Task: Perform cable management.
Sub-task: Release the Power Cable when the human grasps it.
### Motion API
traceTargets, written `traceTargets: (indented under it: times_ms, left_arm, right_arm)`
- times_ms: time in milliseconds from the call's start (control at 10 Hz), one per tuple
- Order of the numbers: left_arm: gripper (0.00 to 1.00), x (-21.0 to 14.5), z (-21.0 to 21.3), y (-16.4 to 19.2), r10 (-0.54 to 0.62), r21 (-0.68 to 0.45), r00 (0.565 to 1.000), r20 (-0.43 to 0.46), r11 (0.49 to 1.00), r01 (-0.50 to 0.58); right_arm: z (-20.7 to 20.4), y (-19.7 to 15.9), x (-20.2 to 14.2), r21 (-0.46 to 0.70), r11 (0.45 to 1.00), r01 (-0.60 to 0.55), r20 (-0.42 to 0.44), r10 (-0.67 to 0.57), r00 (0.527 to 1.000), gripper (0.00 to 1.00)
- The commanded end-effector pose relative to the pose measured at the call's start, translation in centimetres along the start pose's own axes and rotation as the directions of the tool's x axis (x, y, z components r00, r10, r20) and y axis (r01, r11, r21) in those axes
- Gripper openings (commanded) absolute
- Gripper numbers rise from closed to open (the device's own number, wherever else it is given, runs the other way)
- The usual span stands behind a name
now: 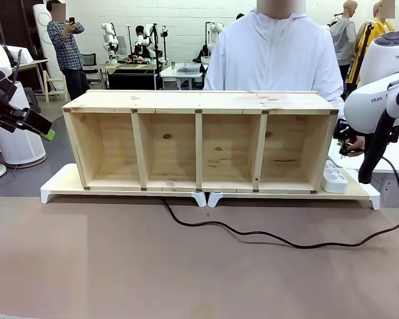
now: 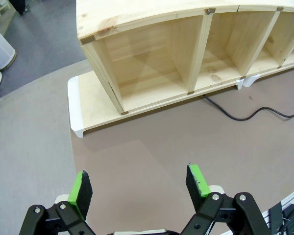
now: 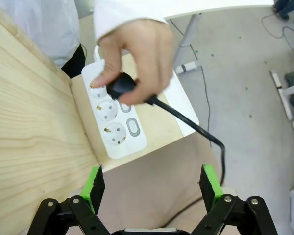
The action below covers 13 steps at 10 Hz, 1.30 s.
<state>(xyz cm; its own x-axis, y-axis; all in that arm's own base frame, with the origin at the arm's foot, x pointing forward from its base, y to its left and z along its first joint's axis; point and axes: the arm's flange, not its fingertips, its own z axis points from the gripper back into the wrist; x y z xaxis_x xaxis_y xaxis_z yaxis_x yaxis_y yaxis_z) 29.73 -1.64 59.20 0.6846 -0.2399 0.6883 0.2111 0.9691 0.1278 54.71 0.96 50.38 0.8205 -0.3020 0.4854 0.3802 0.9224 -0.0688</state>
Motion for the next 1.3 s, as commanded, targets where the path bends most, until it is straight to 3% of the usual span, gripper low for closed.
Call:
traceTargets:
  times_ms: [0, 1200]
  left_arm:
    - [1.0, 0.15, -0.14, 0.03, 0.003, 0.004, 1.0, 0.011, 1.0, -0.003]
    - [1.0, 0.15, -0.14, 0.03, 0.003, 0.004, 1.0, 0.011, 1.0, -0.003]
  right_arm:
    - [0.22, 0.72, -0.18, 0.007, 1.0, -0.011, 0.005, 0.011, 1.0, 1.0]
    - [0.22, 0.72, -0.18, 0.007, 1.0, -0.011, 0.005, 0.011, 1.0, 1.0]
